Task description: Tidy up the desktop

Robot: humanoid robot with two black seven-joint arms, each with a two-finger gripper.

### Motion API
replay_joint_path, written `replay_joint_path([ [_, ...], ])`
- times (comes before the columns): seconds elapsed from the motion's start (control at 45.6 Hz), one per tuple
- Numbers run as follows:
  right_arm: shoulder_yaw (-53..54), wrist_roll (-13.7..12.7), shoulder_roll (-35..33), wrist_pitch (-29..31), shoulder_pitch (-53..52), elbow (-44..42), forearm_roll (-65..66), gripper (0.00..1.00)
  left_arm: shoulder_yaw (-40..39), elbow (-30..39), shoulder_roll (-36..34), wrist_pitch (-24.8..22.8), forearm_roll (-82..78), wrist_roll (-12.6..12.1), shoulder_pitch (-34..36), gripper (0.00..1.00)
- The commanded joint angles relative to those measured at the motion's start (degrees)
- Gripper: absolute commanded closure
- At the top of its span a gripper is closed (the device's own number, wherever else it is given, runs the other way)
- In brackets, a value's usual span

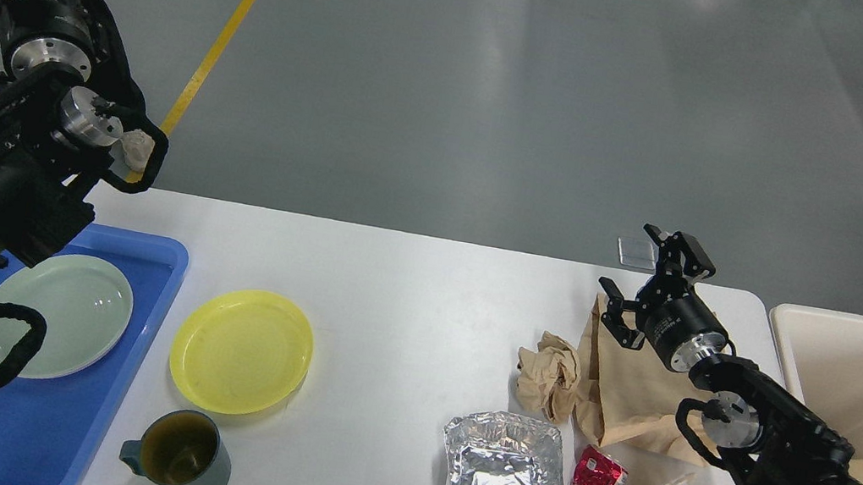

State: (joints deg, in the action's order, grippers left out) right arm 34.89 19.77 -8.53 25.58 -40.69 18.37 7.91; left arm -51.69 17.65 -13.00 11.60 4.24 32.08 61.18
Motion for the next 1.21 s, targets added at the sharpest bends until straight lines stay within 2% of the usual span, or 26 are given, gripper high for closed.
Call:
replay_joint_path([
  [0.0, 0.0, 0.0, 0.0, 0.0, 0.0, 0.0, 0.0, 0.0, -0.08, -0.07, -0.09, -0.09, -0.02, -0.09, -0.71, 0.04],
  [0.153, 0.0, 0.0, 0.0, 0.0, 0.0, 0.0, 0.0, 0.0, -0.17, -0.07, -0.35, -0.62, -0.02, -0.88, -1.06, 0.04],
  [0.504, 0.0, 0.0, 0.0, 0.0, 0.0, 0.0, 0.0, 0.0, 0.01, 0.1, -0.53, -0.88, -0.72, -0.09, -4.66, 0.04],
  [0.57, 0.0, 0.0, 0.0, 0.0, 0.0, 0.0, 0.0, 0.0, 0.01, 0.37, -0.62, -2.37, -0.72, -0.17, -4.93, 0.04],
  [0.658, 0.0, 0.0, 0.0, 0.0, 0.0, 0.0, 0.0, 0.0, 1.59, 0.28, -2.02, -6.94, -0.64, -0.26, -4.66, 0.04],
  [0.767, 0.0, 0.0, 0.0, 0.0, 0.0, 0.0, 0.0, 0.0, 6.5, 0.11, -4.39, -10.2, -0.37, -0.79, -3.53, 0.04],
  [0.877, 0.0, 0.0, 0.0, 0.0, 0.0, 0.0, 0.0, 0.0, 14.67, -0.33, -5.19, -10.64, -0.28, -0.7, -0.63, 0.04],
  [1.052, 0.0, 0.0, 0.0, 0.0, 0.0, 0.0, 0.0, 0.0, 32.16, -0.25, -10.9, -12.92, -0.46, -0.88, 4.29, 0.04],
  [1.184, 0.0, 0.0, 0.0, 0.0, 0.0, 0.0, 0.0, 0.0, 38.94, -0.25, -15.64, -13.01, -0.55, -0.79, 7.11, 0.04],
])
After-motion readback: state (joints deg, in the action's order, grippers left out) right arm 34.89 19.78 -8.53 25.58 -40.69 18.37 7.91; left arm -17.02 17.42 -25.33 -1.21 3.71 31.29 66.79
